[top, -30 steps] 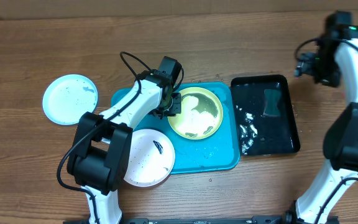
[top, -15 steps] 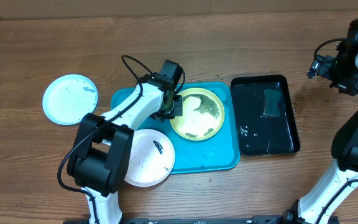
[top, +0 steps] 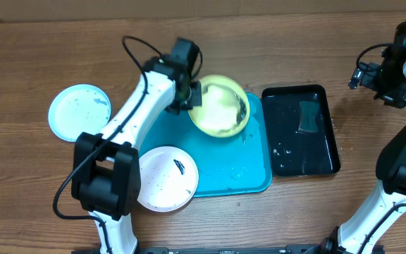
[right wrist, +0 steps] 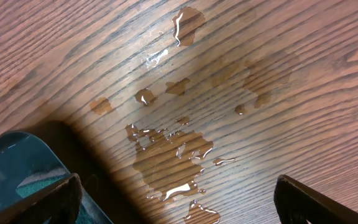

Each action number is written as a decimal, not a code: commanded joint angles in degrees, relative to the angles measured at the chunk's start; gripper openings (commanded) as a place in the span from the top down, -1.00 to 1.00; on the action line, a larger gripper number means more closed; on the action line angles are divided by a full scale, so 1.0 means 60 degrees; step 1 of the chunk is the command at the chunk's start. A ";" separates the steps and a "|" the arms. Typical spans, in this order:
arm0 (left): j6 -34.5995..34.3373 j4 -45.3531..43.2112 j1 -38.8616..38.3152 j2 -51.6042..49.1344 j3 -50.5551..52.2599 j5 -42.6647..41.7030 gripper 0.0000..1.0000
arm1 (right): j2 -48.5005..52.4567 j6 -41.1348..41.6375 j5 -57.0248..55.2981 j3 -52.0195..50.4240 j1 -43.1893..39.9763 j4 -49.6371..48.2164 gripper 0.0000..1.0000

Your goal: Clean dirty plates on tray and stack at the side

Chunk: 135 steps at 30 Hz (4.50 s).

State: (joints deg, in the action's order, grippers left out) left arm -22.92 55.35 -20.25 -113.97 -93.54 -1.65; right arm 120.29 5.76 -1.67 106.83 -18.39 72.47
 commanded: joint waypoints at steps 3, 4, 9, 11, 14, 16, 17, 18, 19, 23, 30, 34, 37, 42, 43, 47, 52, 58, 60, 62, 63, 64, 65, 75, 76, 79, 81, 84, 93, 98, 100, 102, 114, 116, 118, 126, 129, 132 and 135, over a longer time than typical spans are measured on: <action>0.0222 0.0160 -0.0069 0.0026 -0.1443 0.0015 0.92 | -0.0204 0.0047 0.0080 0.0004 -0.0018 -0.0036 -1.00; 0.0164 0.0113 -0.0186 0.0026 -0.1526 0.0022 0.92 | -0.0204 0.0047 0.0076 0.0004 -0.0018 -0.0036 -1.00; 0.0098 -0.0532 -0.0947 0.0015 -0.1552 0.0120 0.92 | -0.0204 0.0044 0.0080 0.0004 -0.0018 -0.0036 -1.00; 0.0095 -0.0841 -0.1304 0.0015 -0.1552 0.0229 0.92 | -0.0204 0.0047 0.0076 0.0004 -0.0018 -0.0036 -1.00; 0.0062 -0.1246 -0.1858 0.0015 -0.1552 0.0572 0.92 | -0.0204 0.0047 0.0076 0.0004 -0.0018 -0.0036 -1.00; 0.0066 -0.1410 -0.2233 0.0015 -0.1552 0.0882 0.92 | -0.0204 0.0044 0.0080 0.0004 -0.0018 -0.0036 -1.00; 0.0066 -0.1475 -0.2441 0.0015 -0.1552 0.1086 0.92 | -0.0204 0.0047 0.0080 0.0004 -0.0018 -0.0036 -1.00; 0.0066 -0.1508 -0.2601 0.0015 -0.1552 0.1249 0.92 | -0.0204 0.0044 0.0076 0.0004 -0.0018 -0.0036 -1.00; 0.0073 -0.1537 -0.2794 0.0015 -0.1552 0.1515 0.92 | -0.0204 0.0047 0.0076 0.0004 -0.0018 -0.0036 -1.00; 0.0299 -0.1643 -0.3657 0.0015 -0.1552 0.3085 0.92 | -0.0204 0.0044 0.0076 0.0004 -0.0018 -0.0036 -1.00; 0.1188 -0.1905 -0.5319 0.0018 -0.1563 0.6393 0.92 | -0.0204 0.0047 0.0080 0.0004 -0.0018 -0.0036 -1.00; 0.2251 -0.2473 -0.6342 0.0018 -0.1563 0.8899 0.92 | -0.0204 0.0047 0.0076 0.0004 -0.0018 -0.0036 -1.00; 0.3712 -0.3468 -0.7118 0.0018 -0.1563 1.0717 0.92 | -0.0204 0.0047 0.0076 0.0004 -0.0018 -0.0036 -1.00; 0.6415 -0.5242 -0.7854 0.0018 -0.1563 1.2142 0.92 | -0.0204 0.0044 0.0076 0.0004 -0.0018 -0.0036 -1.00; 0.6790 -0.5530 -0.7945 0.0018 -0.1563 1.2298 0.92 | -0.0204 0.0047 0.0076 0.0004 -0.0018 -0.0036 -1.00; 0.8178 -0.6586 -0.8269 0.0018 -0.1563 1.2724 0.92 | -0.0204 0.0044 0.0076 0.0004 -0.0018 -0.0036 -1.00; 0.8910 -0.7184 -0.8444 0.0018 -0.1563 1.2877 0.92 | -0.0204 0.0047 0.0080 0.0004 -0.0018 -0.0036 -1.00; 0.8903 -0.7206 -0.8433 0.0018 -0.1563 1.2874 0.92 | -0.0204 0.0047 0.0076 0.0004 -0.0018 -0.0036 -1.00; 0.8892 -0.7206 -0.8433 0.0018 -0.1563 1.2866 0.92 | -0.0204 0.0044 0.0080 0.0004 -0.0018 -0.0036 -1.00; 0.8892 -0.7202 -0.8433 0.0018 -0.1563 1.2866 0.92 | -0.0204 0.0047 0.0076 0.0004 -0.0018 -0.0036 -1.00; 0.8892 -0.7202 -0.8433 0.0018 -0.1563 1.2866 0.92 | -0.0204 0.0047 0.0076 0.0004 -0.0018 -0.0036 -1.00; 0.8892 -0.7202 -0.8437 0.0018 -0.1563 1.2866 0.92 | -0.0204 0.0044 0.0076 0.0004 -0.0018 -0.0036 -1.00; 0.8892 -0.7202 -0.8437 0.0018 -0.1563 1.2866 0.92 | -0.0204 0.0047 0.0080 0.0004 -0.0018 -0.0036 -1.00; 0.8499 -0.7191 -0.8411 0.0015 -0.1563 1.2866 0.92 | -0.0204 0.0047 0.0080 0.0004 -0.0018 -0.0036 -1.00; 0.8258 -0.7176 -0.8400 0.0015 -0.1563 1.2866 0.92 | -0.0204 0.0047 0.0080 0.0004 -0.0018 -0.0036 -1.00; 0.7369 -0.6812 -0.8353 0.0015 -0.1563 1.2786 0.92 | -0.0204 0.0047 0.0076 0.0004 -0.0018 -0.0036 -1.00; 0.6601 -0.6255 -0.8298 0.0015 -0.1563 1.2553 0.92 | -0.0204 0.0044 0.0076 0.0004 -0.0018 -0.0036 -1.00; 0.5206 -0.4911 -0.8164 0.0015 -0.1563 1.1500 0.92 | -0.0204 0.0047 0.0076 0.0004 -0.0018 -0.0036 -1.00; 0.1155 -0.1738 -0.6754 0.0015 -0.1563 0.5781 0.92 | -0.0204 0.0047 0.0076 0.0004 -0.0018 -0.0036 -1.00; 0.0477 -0.1370 -0.5235 0.0015 -0.1563 0.2557 0.91 | -0.0204 0.0047 0.0076 0.0004 -0.0018 -0.0036 -1.00; 0.0302 -0.1286 -0.4524 0.0015 -0.1563 0.1351 0.92 | -0.0204 0.0047 0.0076 0.0004 -0.0018 -0.0036 -1.00; 0.0109 -0.1162 -0.3687 0.0015 -0.1563 0.0098 0.92 | -0.0204 0.0047 0.0080 0.0004 -0.0018 -0.0036 -1.00; 0.0007 0.0379 0.1497 0.0015 -0.1559 -0.2874 0.92 | -0.0204 0.0044 0.0076 0.0004 -0.0018 -0.0036 -1.00; 0.0033 0.0627 0.2324 0.0015 -0.1559 -0.2871 0.92 | -0.0204 0.0047 0.0076 0.0004 -0.0018 -0.0036 -1.00; 0.0033 0.0820 0.3129 0.0015 -0.1555 -0.2871 0.92 | -0.0204 0.0044 0.0076 0.0004 -0.0018 -0.0036 -1.00; 0.0025 0.1526 0.5898 0.0015 -0.1537 -0.2007 0.92 | -0.0204 0.0044 0.0076 0.0004 -0.0018 -0.0036 -1.00; 0.0025 0.1708 0.6615 0.0015 -0.1486 -0.1377 0.92 | -0.0204 0.0044 0.0080 0.0004 -0.0018 -0.0036 -1.00; 0.0025 0.1810 0.7180 0.0011 -0.1373 -0.0652 0.91 | -0.0204 0.0047 0.0076 0.0004 -0.0018 -0.0036 -1.00; -0.0102 0.1796 0.7504 0.0015 -0.1118 0.0382 0.92 | -0.0208 0.0047 0.0076 0.0004 -0.0018 -0.0036 -1.00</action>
State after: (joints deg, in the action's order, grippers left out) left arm -22.39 66.08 23.51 -114.02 -101.60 -6.94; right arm 120.29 5.78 -1.45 106.80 -18.39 72.47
